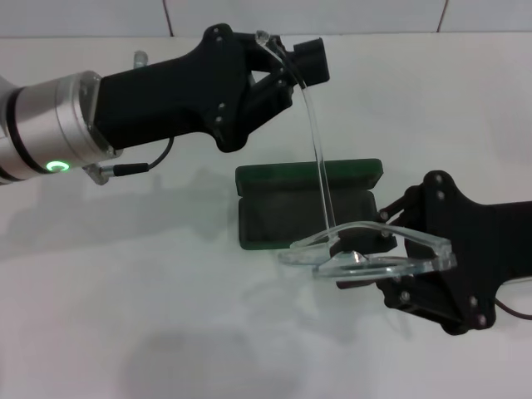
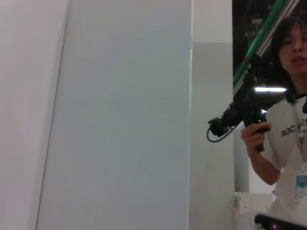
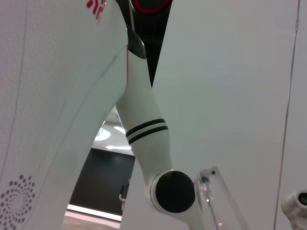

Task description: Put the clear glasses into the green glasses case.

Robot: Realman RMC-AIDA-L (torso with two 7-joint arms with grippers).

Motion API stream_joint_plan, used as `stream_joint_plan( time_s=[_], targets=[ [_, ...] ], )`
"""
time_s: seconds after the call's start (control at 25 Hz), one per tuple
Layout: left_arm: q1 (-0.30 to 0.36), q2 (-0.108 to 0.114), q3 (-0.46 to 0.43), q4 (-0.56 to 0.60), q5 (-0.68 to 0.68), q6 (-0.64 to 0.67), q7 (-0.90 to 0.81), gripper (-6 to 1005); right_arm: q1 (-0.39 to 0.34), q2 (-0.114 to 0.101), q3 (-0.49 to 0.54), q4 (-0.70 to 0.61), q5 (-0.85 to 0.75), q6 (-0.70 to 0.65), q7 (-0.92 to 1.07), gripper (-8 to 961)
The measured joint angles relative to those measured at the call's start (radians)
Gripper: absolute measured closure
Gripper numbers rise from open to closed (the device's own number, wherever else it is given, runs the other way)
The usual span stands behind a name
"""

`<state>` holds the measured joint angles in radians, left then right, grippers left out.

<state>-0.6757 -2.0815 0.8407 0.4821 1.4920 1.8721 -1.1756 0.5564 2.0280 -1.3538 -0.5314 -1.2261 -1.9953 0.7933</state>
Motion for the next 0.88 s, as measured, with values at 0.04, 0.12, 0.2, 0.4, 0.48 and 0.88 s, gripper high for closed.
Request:
stream_joint_plan(
  time_s=[0.04, 0.12, 0.2, 0.4, 0.48, 0.88],
  targets=[
    [0.001, 0.0, 0.001, 0.0, 0.0, 0.004, 0.001, 930, 0.0, 0.0, 0.0, 0.0, 0.0, 0.003, 0.0, 843],
    [0.001, 0.0, 0.002, 0.0, 0.003, 0.014, 0.002, 930, 0.0, 0.0, 0.001, 0.001, 0.0, 0.009, 0.0, 843],
    [0.002, 0.0, 0.002, 0.001, 0.004, 0.03, 0.003, 930, -0.002, 0.0, 0.001, 0.001, 0.0, 0.014, 0.0, 843],
    [0.005, 0.003, 0.002, 0.001, -0.002, 0.066, 0.004, 930, -0.006, 0.0, 0.001, 0.003, 0.003, 0.017, -0.008, 843],
    [0.006, 0.003, 0.001, 0.001, -0.003, 0.075, 0.004, 930, -0.007, 0.0, 0.002, 0.011, 0.01, 0.018, -0.015, 843],
    [0.008, 0.01, 0.04, 0.003, 0.005, 0.123, 0.005, 931, -0.002, -0.003, 0.002, 0.044, 0.025, 0.018, -0.027, 843]
  ],
)
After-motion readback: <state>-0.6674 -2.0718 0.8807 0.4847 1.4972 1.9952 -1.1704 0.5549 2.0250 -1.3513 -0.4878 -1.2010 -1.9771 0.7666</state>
